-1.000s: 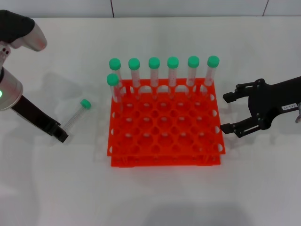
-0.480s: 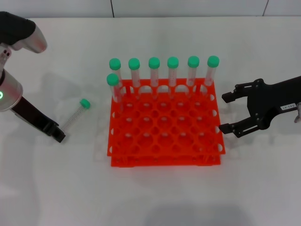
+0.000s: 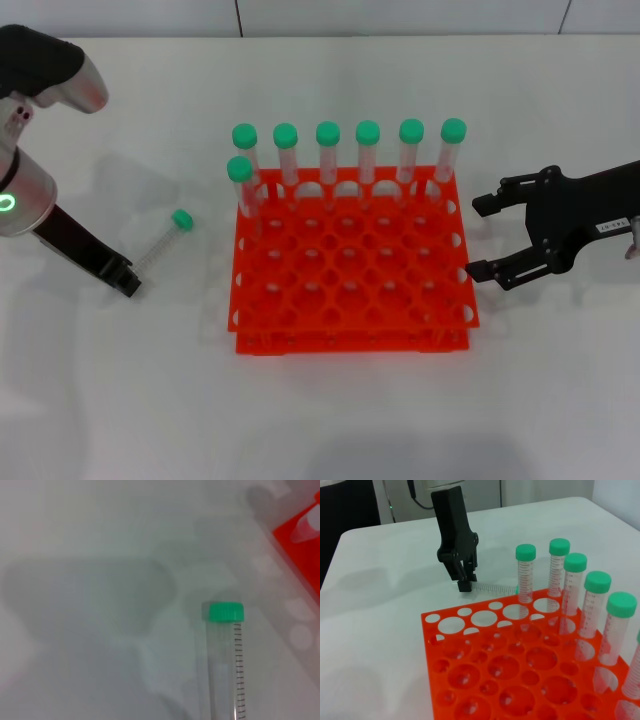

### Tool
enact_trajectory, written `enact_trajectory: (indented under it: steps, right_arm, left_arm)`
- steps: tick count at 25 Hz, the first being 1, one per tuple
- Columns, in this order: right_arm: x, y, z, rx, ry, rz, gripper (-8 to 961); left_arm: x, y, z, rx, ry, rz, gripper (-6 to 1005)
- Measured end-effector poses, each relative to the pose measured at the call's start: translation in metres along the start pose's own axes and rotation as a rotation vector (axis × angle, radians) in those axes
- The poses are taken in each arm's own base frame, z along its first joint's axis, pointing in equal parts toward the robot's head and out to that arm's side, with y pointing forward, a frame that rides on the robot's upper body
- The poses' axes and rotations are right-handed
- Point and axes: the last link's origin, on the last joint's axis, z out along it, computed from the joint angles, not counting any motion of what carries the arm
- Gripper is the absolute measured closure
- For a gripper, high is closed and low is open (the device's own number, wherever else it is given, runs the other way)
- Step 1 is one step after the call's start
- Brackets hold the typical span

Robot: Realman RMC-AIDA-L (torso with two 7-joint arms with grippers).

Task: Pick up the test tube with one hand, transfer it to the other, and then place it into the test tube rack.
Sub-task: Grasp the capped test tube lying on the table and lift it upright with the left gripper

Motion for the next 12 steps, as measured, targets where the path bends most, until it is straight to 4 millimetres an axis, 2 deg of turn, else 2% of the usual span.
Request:
enact_trajectory:
  steps: [5, 9, 12]
  right_arm:
    - [0.002, 0.0, 0.0, 0.003, 0.0, 0.005, 91]
    - [0.003, 0.001, -0.001, 0.004, 0.001, 0.009, 91]
    - [0.003, 0.001, -0.001, 0.001, 0.001, 0.009, 92]
  left_arm:
    - [0.003, -0.001, -0.006, 0.005, 0.03, -0.005, 785]
    - [0.005, -0.009, -0.028, 0.006, 0.112, -0.037, 805]
    - [0.003, -0.009, -0.053, 0.004, 0.187, -0.03, 804]
